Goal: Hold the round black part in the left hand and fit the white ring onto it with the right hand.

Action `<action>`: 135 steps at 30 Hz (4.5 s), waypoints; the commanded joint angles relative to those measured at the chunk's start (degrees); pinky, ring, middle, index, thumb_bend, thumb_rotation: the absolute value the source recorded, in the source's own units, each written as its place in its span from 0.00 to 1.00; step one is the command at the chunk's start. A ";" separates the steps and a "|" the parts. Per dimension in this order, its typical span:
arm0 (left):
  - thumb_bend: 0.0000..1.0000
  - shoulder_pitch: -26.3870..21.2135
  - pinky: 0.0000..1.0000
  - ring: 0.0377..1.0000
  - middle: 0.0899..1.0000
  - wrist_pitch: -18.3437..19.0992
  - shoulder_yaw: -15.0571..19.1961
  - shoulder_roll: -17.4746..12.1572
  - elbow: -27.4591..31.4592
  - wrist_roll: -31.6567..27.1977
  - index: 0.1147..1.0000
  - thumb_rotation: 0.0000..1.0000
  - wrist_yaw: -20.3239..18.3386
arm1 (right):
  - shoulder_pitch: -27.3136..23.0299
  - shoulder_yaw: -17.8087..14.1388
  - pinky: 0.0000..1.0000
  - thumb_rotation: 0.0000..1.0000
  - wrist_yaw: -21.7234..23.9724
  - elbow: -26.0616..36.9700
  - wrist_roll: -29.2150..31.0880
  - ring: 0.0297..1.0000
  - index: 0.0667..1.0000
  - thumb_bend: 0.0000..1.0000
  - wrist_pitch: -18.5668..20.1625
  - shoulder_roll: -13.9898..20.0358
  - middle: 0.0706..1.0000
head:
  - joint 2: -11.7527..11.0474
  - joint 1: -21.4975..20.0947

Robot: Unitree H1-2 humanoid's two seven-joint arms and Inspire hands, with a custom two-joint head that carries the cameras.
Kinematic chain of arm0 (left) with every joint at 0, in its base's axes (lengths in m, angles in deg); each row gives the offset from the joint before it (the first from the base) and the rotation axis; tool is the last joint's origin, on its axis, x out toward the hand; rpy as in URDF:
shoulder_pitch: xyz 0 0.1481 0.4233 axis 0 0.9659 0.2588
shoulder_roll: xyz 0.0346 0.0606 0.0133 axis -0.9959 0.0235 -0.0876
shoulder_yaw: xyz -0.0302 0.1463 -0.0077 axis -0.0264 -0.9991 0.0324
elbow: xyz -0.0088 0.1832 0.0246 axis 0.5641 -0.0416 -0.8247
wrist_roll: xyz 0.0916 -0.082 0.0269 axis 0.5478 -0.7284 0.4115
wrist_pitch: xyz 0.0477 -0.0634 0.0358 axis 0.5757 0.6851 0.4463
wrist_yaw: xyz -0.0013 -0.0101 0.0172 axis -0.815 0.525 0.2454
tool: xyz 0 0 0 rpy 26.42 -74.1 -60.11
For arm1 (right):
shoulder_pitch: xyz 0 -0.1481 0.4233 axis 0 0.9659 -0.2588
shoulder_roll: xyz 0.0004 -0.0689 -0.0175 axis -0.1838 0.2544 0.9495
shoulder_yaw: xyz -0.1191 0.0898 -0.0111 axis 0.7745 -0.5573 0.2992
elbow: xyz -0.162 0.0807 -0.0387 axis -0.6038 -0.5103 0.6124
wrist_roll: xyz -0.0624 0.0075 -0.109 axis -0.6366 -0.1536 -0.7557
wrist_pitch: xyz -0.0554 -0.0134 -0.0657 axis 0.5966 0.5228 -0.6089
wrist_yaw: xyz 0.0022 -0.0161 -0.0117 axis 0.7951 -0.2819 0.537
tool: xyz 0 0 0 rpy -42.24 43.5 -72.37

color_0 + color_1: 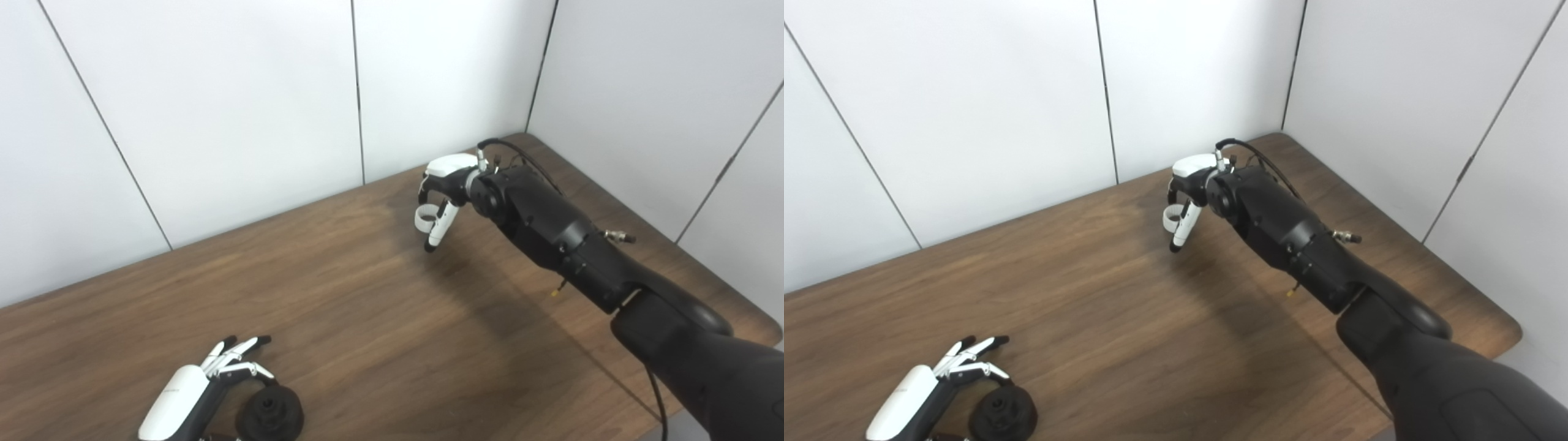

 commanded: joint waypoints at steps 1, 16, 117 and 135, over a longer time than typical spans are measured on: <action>0.51 3.59 1.00 0.89 0.91 -0.66 -0.68 0.24 -1.43 -0.16 0.41 0.05 -0.07 | -3.60 -0.38 1.00 0.45 -0.72 0.97 -0.32 1.00 0.77 0.95 -0.29 2.10 1.00 | 0.05 -0.02; 0.51 3.78 1.00 0.89 0.91 -0.76 -0.58 0.20 -1.31 -0.72 0.41 0.05 -0.20 | -3.69 0.08 1.00 0.44 -0.89 0.78 -0.57 1.00 0.77 0.93 0.07 2.24 1.00 | 0.02 -0.21; 0.51 -0.60 1.00 0.90 0.90 11.43 0.46 10.56 5.08 7.95 0.41 0.05 0.92 | 16.79 -3.07 1.00 0.12 -2.82 41.38 -0.29 1.00 0.45 0.51 -9.32 -15.23 0.99 | 9.02 19.69; 0.51 -0.60 1.00 0.90 0.90 12.56 0.03 11.53 5.41 8.73 0.41 0.05 1.13 | 17.27 -1.31 1.00 0.12 0.75 46.41 -0.36 1.00 0.44 0.51 -10.18 -16.63 0.99 | 9.86 21.23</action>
